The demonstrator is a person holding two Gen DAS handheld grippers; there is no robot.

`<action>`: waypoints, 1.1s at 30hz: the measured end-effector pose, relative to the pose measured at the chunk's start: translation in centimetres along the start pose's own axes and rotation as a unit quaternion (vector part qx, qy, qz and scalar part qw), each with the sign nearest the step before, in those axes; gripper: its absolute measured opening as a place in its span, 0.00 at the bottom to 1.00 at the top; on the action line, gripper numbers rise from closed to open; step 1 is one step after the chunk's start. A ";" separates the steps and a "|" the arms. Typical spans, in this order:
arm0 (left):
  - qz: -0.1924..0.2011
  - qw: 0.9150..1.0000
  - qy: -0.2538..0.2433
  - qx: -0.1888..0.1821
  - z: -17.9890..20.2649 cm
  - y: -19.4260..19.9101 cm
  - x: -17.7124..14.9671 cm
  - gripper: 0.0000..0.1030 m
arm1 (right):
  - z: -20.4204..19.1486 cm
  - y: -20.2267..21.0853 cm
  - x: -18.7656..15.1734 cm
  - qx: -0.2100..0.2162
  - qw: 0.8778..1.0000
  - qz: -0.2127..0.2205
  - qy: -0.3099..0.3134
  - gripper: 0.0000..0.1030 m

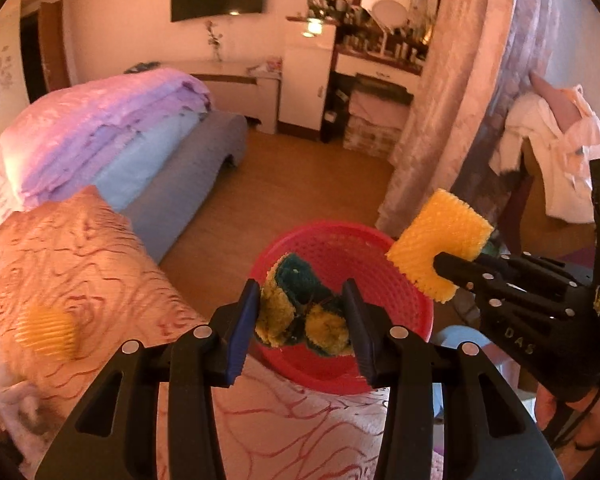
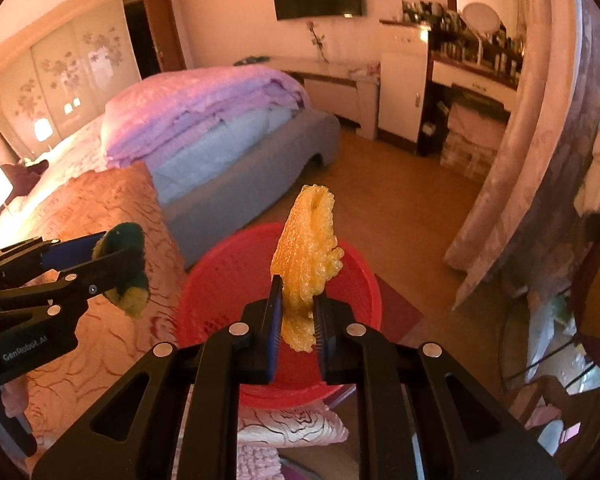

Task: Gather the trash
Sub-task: 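Lift the yellow mesh sleeve with the right tool and carry it to the wastebasket, then open the right tool over the red wastebasket to drop the sleeve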

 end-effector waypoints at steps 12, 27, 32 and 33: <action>-0.031 0.999 -0.017 -0.034 1.0 -4.3 -0.9 0.65 | 2.0 -4.0 -1.6 -0.013 0.998 -0.061 -0.018 0.21; -0.010 1.000 0.013 0.002 -1.3 -1.4 -1.6 0.72 | 1.9 -3.3 -1.5 -0.018 0.998 -0.046 -0.030 0.50; 0.005 0.999 0.024 0.025 -2.1 0.8 -1.8 0.72 | 1.4 -2.4 -1.1 -0.017 0.999 -0.028 -0.026 0.52; 0.007 0.999 0.025 0.029 -2.1 1.1 -1.9 0.72 | 1.2 -2.1 -1.1 -0.016 0.999 -0.022 -0.024 0.53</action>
Point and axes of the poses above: each gripper's, at about its wrist camera, not at the fingertips, and y roughly against the way its jaws point, z to its right, x to its top, the point moved 5 cm from there along -y, roughly the way its jaws point, and after that the axes turned 15 degrees about -y, right-handed, at the moved point
